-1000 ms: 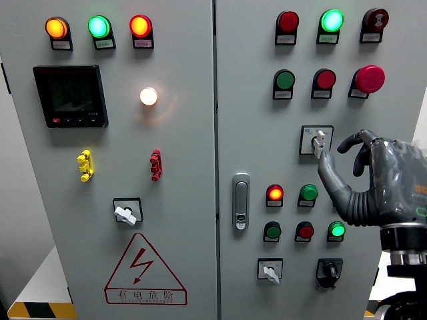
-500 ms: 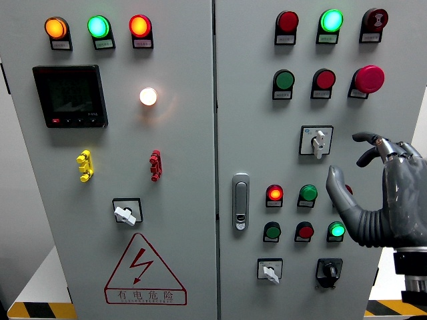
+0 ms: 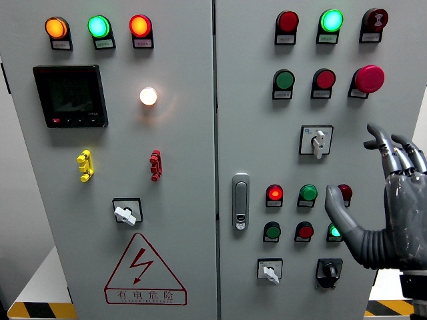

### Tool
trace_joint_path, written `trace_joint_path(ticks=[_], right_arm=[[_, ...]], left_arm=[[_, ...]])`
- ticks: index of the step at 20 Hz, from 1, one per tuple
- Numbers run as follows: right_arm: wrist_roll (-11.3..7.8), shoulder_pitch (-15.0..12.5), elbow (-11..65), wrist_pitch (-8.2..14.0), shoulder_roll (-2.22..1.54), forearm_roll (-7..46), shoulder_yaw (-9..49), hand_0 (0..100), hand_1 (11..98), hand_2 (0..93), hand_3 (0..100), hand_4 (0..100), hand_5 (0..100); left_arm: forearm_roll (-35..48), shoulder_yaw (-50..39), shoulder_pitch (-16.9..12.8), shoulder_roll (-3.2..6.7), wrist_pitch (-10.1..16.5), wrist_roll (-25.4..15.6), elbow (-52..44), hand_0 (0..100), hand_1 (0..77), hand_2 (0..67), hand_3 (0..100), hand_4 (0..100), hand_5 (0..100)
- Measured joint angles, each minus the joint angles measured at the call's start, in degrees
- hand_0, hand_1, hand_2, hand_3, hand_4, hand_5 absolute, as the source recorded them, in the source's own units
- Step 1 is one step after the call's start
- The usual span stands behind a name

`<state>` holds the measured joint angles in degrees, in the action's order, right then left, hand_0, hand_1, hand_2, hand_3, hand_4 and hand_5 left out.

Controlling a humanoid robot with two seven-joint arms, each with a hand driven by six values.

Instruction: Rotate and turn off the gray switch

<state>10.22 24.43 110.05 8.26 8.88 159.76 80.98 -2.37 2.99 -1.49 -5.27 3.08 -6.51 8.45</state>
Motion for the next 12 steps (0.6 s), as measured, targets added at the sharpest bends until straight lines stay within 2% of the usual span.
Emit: trace_joint_path(ticks=[7,12], right_arm=[[-0.08,-0.65,0.16,0.00,0.00,0.03,-0.72,42,43.7,11.2,9,12,9],[-1.79,-1.46,0.36,0.23,0.00,0.53,-0.36,42,43.9,11.3,9,11,8]], left_arm=[[0.00,0.00,-0.01,-0.04,0.00,0.00,0.01,0,0.0,10.1,22,12,12],[0.00,0.00,0.00,-0.01,0.00,0.00,-0.01,0,0.0,10.1,22,12,12]])
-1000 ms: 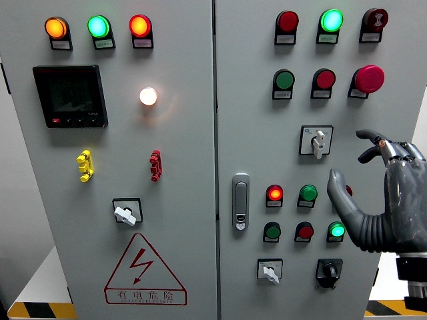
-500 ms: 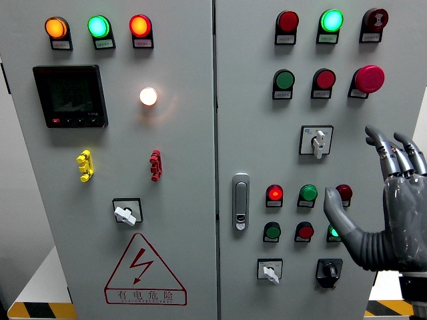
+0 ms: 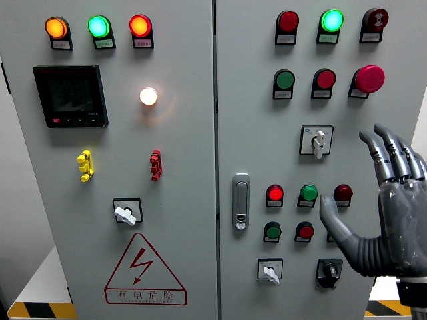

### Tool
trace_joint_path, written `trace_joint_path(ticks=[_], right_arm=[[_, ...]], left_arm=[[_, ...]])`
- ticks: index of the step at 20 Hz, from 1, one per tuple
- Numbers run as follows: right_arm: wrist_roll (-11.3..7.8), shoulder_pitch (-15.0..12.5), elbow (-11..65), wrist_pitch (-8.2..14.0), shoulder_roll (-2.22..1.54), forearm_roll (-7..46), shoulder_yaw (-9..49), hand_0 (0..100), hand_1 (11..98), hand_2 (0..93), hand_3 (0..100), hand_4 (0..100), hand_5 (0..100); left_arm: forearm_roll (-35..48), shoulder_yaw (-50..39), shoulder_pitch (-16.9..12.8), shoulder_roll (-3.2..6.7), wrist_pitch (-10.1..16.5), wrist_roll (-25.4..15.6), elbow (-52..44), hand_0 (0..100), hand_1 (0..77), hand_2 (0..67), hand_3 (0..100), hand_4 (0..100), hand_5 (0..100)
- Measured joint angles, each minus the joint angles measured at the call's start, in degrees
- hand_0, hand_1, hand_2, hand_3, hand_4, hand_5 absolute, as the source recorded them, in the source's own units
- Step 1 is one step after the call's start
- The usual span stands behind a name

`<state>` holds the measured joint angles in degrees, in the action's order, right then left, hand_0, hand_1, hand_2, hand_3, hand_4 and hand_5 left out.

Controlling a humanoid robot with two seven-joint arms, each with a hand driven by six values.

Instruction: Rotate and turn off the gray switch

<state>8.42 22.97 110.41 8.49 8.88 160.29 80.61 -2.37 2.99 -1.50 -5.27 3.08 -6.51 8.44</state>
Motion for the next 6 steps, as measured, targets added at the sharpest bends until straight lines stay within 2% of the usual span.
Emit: trace_joint_path(ticks=[6], right_arm=[[-1.93,-1.21,1.39,0.08,-0.02,0.10,0.25,41,43.9,11.2,8,11,7]], left_arm=[[0.00,0.00,0.00,0.00,0.00,-0.02,0.07,0,0.0,10.0,22,12,12]])
